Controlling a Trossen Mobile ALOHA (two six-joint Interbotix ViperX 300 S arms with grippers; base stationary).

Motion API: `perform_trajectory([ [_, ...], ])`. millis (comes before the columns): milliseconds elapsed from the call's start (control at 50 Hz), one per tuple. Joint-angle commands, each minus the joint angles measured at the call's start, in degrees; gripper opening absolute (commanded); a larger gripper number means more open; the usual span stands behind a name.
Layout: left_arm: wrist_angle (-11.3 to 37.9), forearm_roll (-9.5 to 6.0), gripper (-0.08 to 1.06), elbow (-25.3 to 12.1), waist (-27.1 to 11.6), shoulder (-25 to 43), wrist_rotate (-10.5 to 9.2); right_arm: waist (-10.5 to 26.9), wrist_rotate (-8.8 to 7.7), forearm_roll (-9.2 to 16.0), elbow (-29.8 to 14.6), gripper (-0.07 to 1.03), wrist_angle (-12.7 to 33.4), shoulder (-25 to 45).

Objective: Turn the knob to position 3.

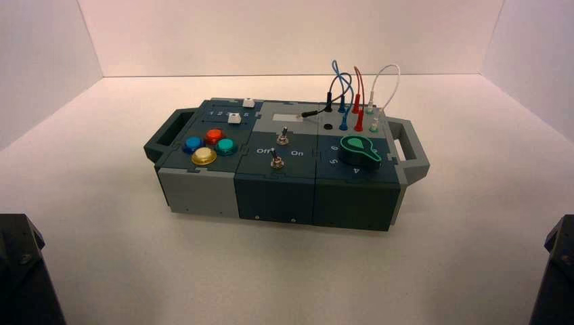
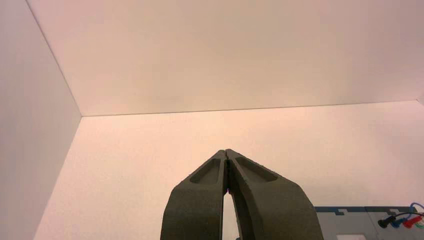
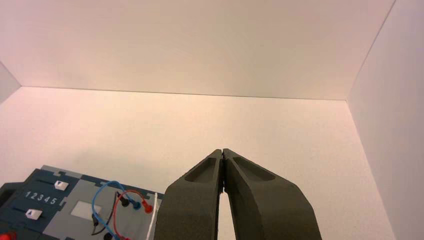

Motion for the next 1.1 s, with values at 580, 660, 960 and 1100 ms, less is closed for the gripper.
perform_trajectory([
  [580,4.92,0.18,-0.03,-2.72,-12.48,5.45,0.35,0.35,0.18,0.88,-1.32,-0.02,0.00,1.23],
  [660,5.89,0.18,-0.03,-3.43,-18.46,8.61,0.44,0.35,0.18,0.97,-1.41,-0.02,0.53,2.29],
  [960,10.20,0.00,-0.03,-5.27,-30.67,15.91,0.18,2.90,0.18,1.14,-3.08,-0.02,3.69,8.35],
  [1100,13.62,-0.18,-0.03,-5.89,-36.47,19.78,0.09,5.62,0.26,1.23,-4.13,-0.02,7.47,11.34],
])
